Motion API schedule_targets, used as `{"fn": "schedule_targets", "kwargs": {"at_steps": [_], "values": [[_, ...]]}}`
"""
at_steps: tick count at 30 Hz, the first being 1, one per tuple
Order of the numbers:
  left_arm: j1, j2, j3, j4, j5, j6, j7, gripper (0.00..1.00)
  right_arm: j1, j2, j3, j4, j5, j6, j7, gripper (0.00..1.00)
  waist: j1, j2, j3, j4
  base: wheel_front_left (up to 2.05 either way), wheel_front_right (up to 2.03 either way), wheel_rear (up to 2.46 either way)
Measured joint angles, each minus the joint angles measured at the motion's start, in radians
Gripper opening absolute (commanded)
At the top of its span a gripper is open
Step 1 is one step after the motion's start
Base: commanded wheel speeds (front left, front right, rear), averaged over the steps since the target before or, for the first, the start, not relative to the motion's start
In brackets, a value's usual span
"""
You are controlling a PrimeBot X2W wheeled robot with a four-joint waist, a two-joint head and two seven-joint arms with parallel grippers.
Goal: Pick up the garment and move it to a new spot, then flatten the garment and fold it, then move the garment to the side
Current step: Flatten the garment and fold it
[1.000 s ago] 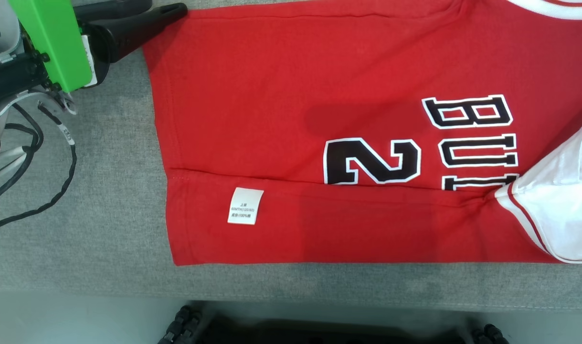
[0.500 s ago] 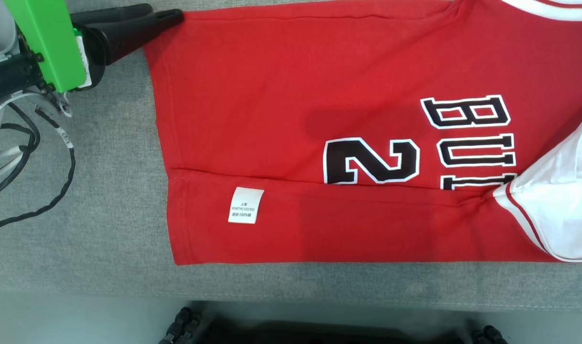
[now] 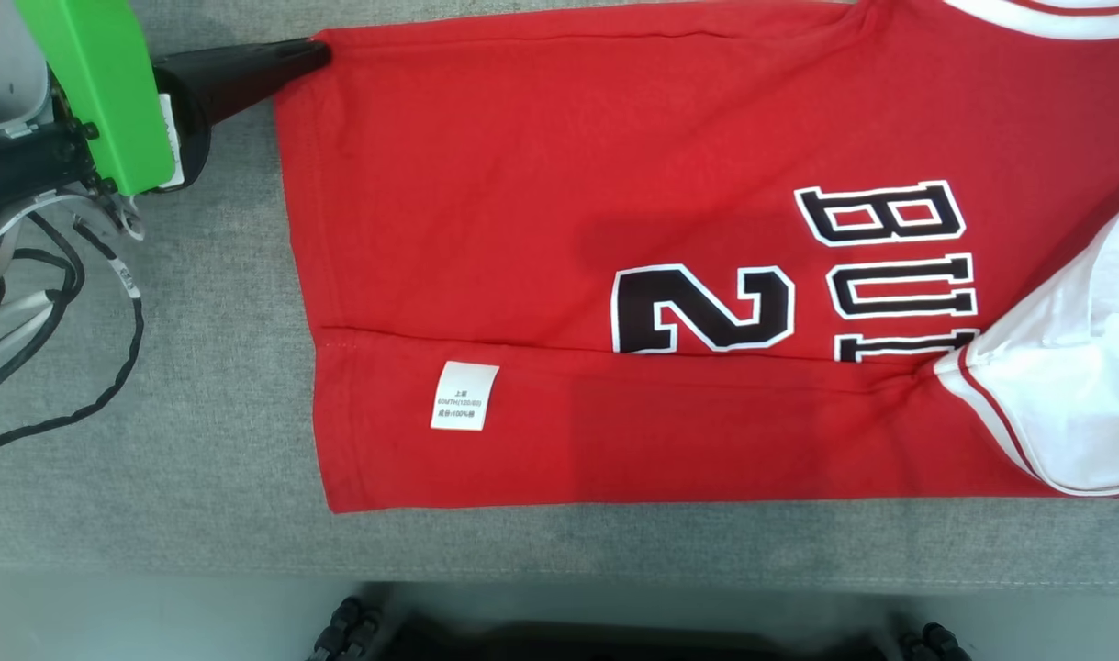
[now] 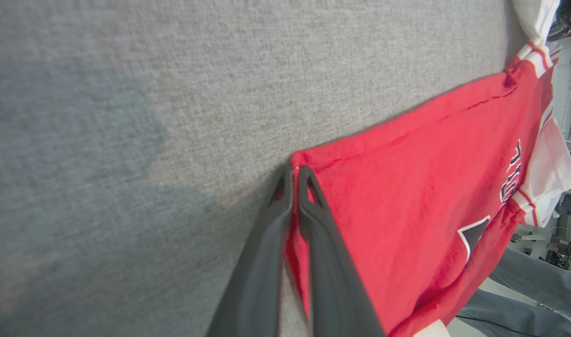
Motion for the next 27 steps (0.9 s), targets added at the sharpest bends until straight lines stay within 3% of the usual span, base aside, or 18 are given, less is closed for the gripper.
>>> {"fn": "schedule_targets", "kwargs": {"at_steps": [11,27], "values": [[0.05,-0.005,0.019,0.021,0.007,-0.029,-0.076,0.0,0.031,0.029,0.02,0.009,0.008,0.041,-0.074,0.0,0.0001,0.0,-0.036,-0.025,0.0,0.0,0.0],[0.152,0.031,0.043,0.011,0.013,-0.052,-0.149,0.0,0.118,0.0,0.026,-0.025,0.022,0.053,-0.183,0.0,0.0001,0.0,-0.124,-0.063,0.0,0.0,0.0]]}}
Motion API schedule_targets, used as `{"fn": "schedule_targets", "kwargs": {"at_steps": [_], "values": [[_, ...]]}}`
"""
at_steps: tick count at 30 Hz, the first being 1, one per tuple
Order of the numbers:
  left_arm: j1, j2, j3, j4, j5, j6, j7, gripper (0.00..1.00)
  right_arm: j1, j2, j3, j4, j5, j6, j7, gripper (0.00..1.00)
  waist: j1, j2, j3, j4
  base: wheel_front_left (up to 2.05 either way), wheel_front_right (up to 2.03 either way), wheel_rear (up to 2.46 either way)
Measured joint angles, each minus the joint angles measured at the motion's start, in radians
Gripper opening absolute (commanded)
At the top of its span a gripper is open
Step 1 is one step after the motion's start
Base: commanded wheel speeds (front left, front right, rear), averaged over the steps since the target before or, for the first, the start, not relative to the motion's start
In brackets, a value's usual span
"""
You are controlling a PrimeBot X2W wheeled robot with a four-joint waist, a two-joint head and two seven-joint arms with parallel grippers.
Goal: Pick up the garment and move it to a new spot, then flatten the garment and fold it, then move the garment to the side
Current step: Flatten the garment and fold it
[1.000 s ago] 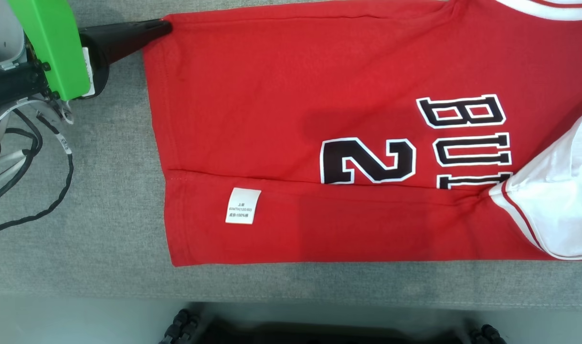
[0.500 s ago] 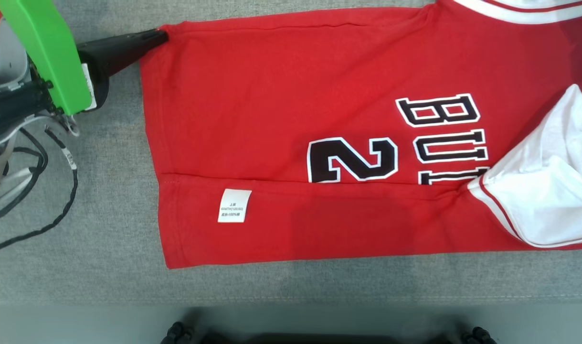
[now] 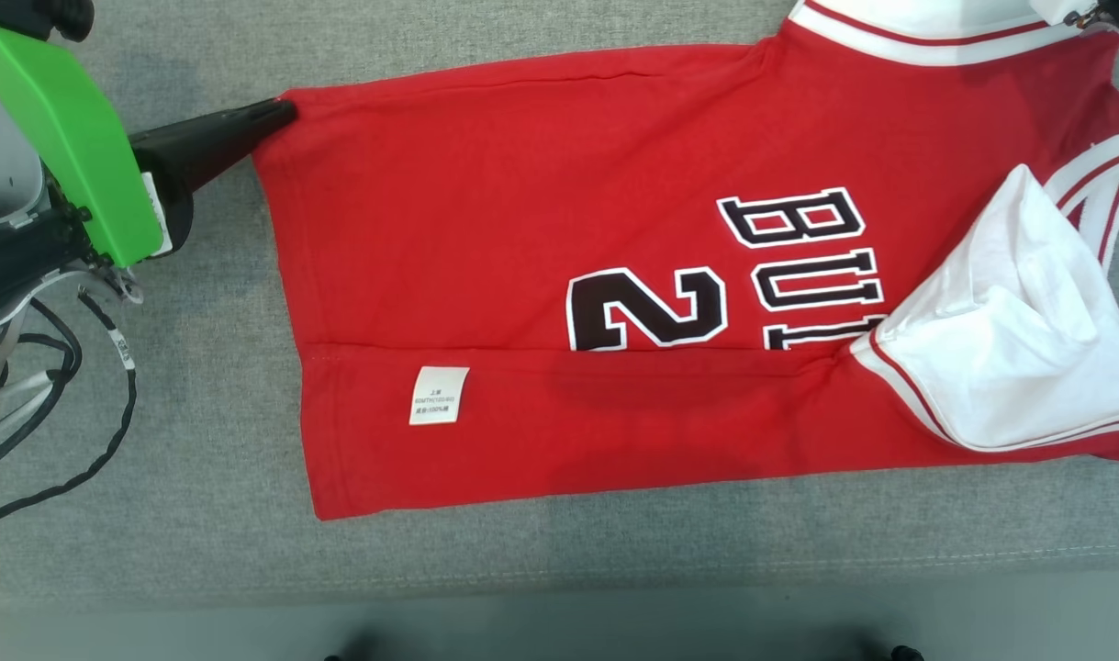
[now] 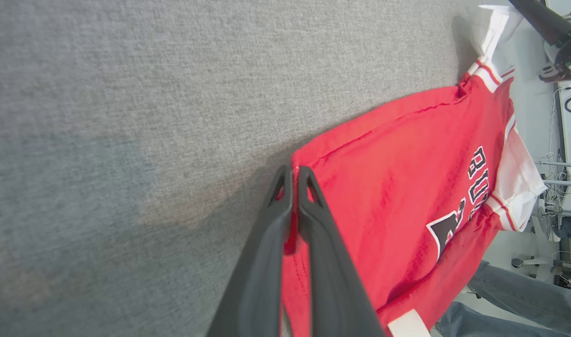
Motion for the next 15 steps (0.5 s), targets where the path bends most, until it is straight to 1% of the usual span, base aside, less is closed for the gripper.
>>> {"fn": "schedule_targets", "kwargs": {"at_steps": [5,6,7,8,9,15], "values": [[0.016,0.014,0.002,-0.018,0.0,-0.001,-0.001,0.0,0.026,-0.013,0.031,-0.014,0.004,0.007,0.014,0.0,0.0,0.0,-0.011,-0.01,0.0,0.0,0.0],[0.02,0.018,0.003,-0.02,0.0,-0.001,-0.001,0.0,0.035,-0.018,0.037,-0.012,0.004,0.007,0.025,0.15,0.0,0.0,-0.012,-0.011,0.0,0.0,0.0],[0.022,0.022,0.003,-0.026,0.0,-0.001,-0.001,0.0,0.042,-0.025,0.041,-0.011,0.004,0.007,0.034,0.44,0.0,-0.0001,-0.011,-0.013,0.0,0.0,0.0],[0.022,0.024,0.004,-0.033,0.0,-0.001,-0.001,0.0,0.044,-0.032,0.044,-0.011,0.004,0.007,0.038,0.4,0.0,0.0,-0.01,-0.013,0.0,0.0,0.0],[0.022,0.025,0.004,-0.036,0.0,-0.001,-0.001,0.0,0.044,-0.035,0.047,-0.011,0.004,0.007,0.038,0.0,0.0,0.0,-0.008,-0.014,0.0,0.0,0.0],[0.028,0.024,0.004,-0.051,0.0,-0.001,-0.001,0.0,0.055,-0.034,0.051,-0.015,0.012,0.007,0.039,0.0,0.0,0.0,-0.004,-0.014,0.0,0.0,0.0]]}}
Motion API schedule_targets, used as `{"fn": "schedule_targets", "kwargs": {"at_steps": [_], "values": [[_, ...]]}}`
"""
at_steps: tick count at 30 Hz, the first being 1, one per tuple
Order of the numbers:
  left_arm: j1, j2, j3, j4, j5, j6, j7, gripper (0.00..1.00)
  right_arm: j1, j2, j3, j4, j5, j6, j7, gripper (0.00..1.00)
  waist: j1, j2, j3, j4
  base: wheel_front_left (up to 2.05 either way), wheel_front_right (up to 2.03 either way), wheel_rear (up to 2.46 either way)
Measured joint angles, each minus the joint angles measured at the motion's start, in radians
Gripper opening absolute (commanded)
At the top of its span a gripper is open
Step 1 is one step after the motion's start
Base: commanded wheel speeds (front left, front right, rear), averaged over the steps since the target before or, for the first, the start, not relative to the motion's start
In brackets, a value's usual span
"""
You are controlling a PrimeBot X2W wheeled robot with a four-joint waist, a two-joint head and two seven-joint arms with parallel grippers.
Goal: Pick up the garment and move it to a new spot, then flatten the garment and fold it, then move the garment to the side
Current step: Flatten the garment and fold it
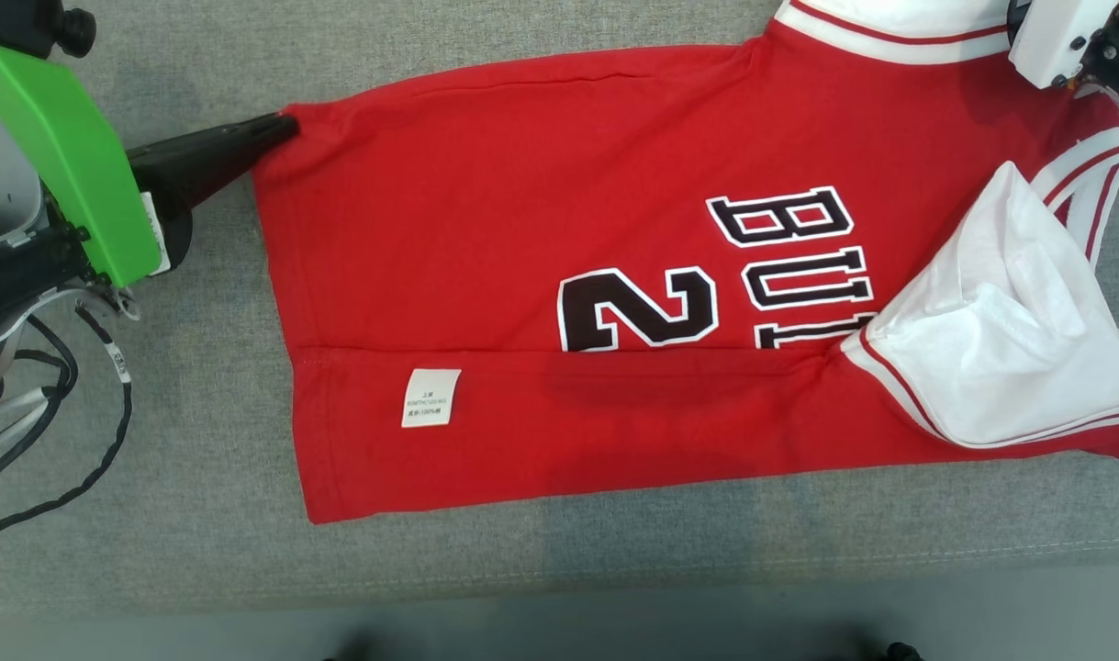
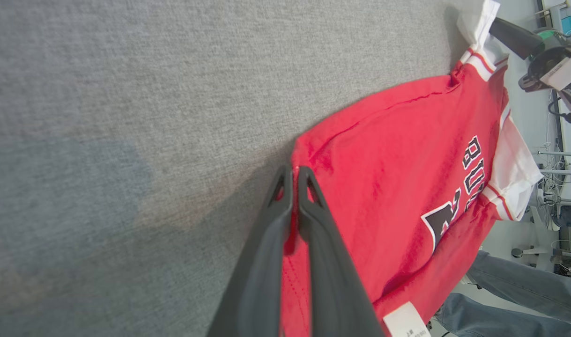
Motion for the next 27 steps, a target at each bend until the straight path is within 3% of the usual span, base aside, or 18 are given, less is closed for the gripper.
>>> {"fn": "schedule_targets", "kwargs": {"at_steps": [9,19,25,26,27], "values": [[0.011,0.008,0.005,-0.009,0.0,0.0,-0.006,0.0,0.005,-0.004,0.006,-0.013,0.009,0.0,-0.003,0.0,0.0,0.0,-0.004,0.0,0.0,0.0,0.0],[0.053,0.029,0.017,-0.016,-0.008,-0.001,-0.023,0.0,0.046,-0.003,0.09,-0.154,-0.002,0.001,-0.046,0.0,-0.0001,0.0,-0.019,-0.007,0.0,0.0,0.0],[0.063,0.037,0.025,-0.022,-0.014,-0.001,-0.031,0.0,0.078,-0.022,0.092,-0.175,0.002,0.002,-0.062,0.0,-0.0001,0.0,-0.028,-0.018,0.0,0.0,0.0],[0.065,0.039,0.025,-0.024,-0.014,-0.001,-0.031,0.0,0.078,-0.027,0.081,-0.171,0.003,0.002,-0.067,0.01,0.0,0.0,-0.03,-0.02,0.0,0.0,0.0],[0.066,0.04,0.025,-0.026,-0.014,-0.001,-0.031,0.0,0.078,-0.036,0.067,-0.165,0.003,0.002,-0.075,0.19,-0.0001,0.0,-0.031,-0.022,0.0,0.0,0.0]]}}
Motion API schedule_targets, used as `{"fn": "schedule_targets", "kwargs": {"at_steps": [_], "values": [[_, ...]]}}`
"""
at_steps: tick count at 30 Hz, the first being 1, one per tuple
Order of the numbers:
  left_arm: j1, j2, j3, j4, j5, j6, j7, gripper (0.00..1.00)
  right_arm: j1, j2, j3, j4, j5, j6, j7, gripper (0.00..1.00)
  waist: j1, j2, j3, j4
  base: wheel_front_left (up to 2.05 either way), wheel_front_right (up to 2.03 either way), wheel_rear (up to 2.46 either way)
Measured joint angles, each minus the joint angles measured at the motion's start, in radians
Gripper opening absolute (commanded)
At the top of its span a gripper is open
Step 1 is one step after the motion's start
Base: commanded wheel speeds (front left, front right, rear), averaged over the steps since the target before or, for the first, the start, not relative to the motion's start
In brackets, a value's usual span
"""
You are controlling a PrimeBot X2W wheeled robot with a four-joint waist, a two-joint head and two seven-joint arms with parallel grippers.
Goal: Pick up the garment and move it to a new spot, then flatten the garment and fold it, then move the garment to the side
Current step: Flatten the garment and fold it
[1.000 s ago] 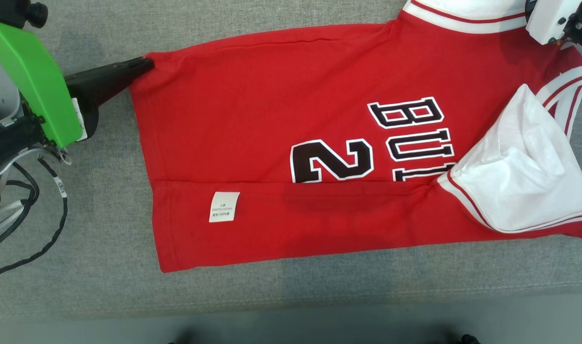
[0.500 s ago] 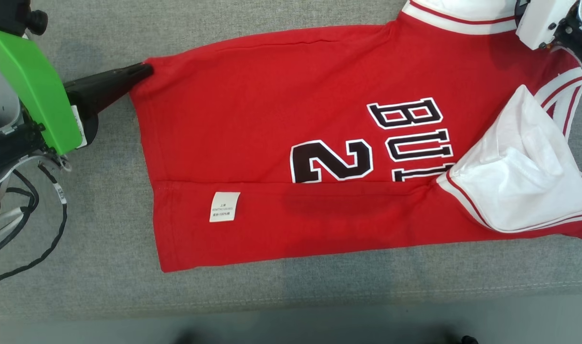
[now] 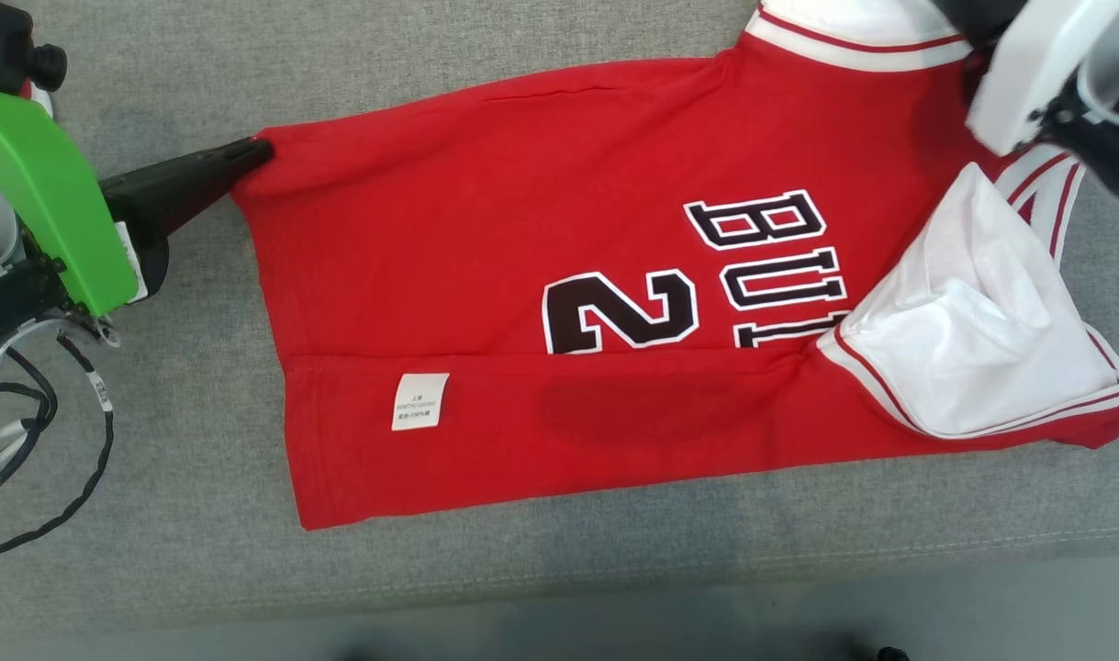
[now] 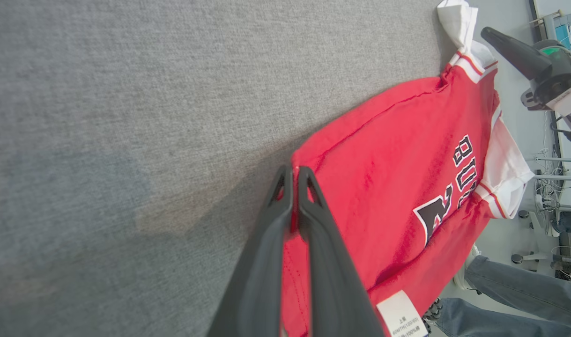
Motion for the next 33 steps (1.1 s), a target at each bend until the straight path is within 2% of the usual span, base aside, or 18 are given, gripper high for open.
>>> {"fn": "schedule_targets", "kwargs": {"at_steps": [1,2,3,4,5,12,13,15,16,19,30,33], "values": [[0.0,0.0,0.0,-0.003,0.0,0.0,0.0,0.0,-0.001,-0.011,-0.012,0.007,0.003,0.0,0.0,0.26,0.0,0.0,-0.001,-0.001,0.0,0.0,0.0],[0.0,0.0,0.001,-0.007,-0.001,0.0,0.0,0.0,-0.002,-0.023,-0.019,0.014,0.005,0.0,0.0,0.39,0.0,0.0,-0.001,-0.002,0.0,0.0,0.0],[0.0,0.0,0.001,-0.015,-0.001,0.0,0.001,0.0,-0.002,-0.034,-0.028,0.022,0.006,-0.002,0.001,0.78,0.0,0.0,0.0,-0.002,0.0,0.0,0.0],[0.0,-0.001,0.0,-0.023,-0.003,0.0,0.002,0.0,-0.004,-0.043,-0.036,0.03,0.007,-0.004,0.002,0.86,0.0,0.0,0.003,-0.001,0.0,0.0,0.0],[-0.001,-0.005,-0.001,-0.029,-0.004,0.0,0.002,0.0,-0.01,-0.05,-0.04,0.04,0.007,-0.005,0.004,0.99,0.0,0.0,0.005,0.001,0.0,0.0,0.0],[-0.021,-0.05,-0.026,-0.057,-0.005,0.0,0.011,0.0,-0.051,-0.032,-0.049,0.101,0.008,-0.04,0.029,1.0,0.0,0.0,0.027,0.034,0.0,0.0,0.0],[-0.026,-0.055,-0.03,-0.06,-0.005,0.0,0.014,0.0,-0.056,-0.026,-0.049,0.109,0.008,-0.047,0.033,0.96,0.0,0.0,0.031,0.04,0.0,0.0,0.0],[-0.032,-0.065,-0.035,-0.066,-0.005,0.0,0.015,0.0,-0.065,-0.014,-0.052,0.124,0.012,-0.055,0.039,0.95,0.0,0.0,0.037,0.053,0.0,0.0,0.0],[-0.036,-0.068,-0.037,-0.067,-0.005,0.0,0.017,0.0,-0.068,-0.008,-0.053,0.131,0.014,-0.056,0.04,0.88,0.0,0.0,0.04,0.059,0.0,0.0,0.0],[-0.042,-0.075,-0.041,-0.068,-0.003,0.0,0.017,0.0,-0.082,0.004,-0.056,0.155,0.014,-0.065,0.046,0.82,0.0,0.0,0.049,0.077,0.0,0.0,0.0],[-0.06,-0.075,-0.042,-0.064,0.007,0.0,0.017,0.0,-0.135,0.035,-0.071,0.217,0.015,-0.074,0.045,0.88,0.0,0.0,0.067,0.102,0.0,0.0,0.0],[-0.062,-0.076,-0.042,-0.061,0.007,0.0,0.016,0.0,-0.142,0.039,-0.073,0.232,0.015,-0.074,0.045,0.83,0.0,0.0,0.068,0.103,0.0,0.0,0.0]]}}
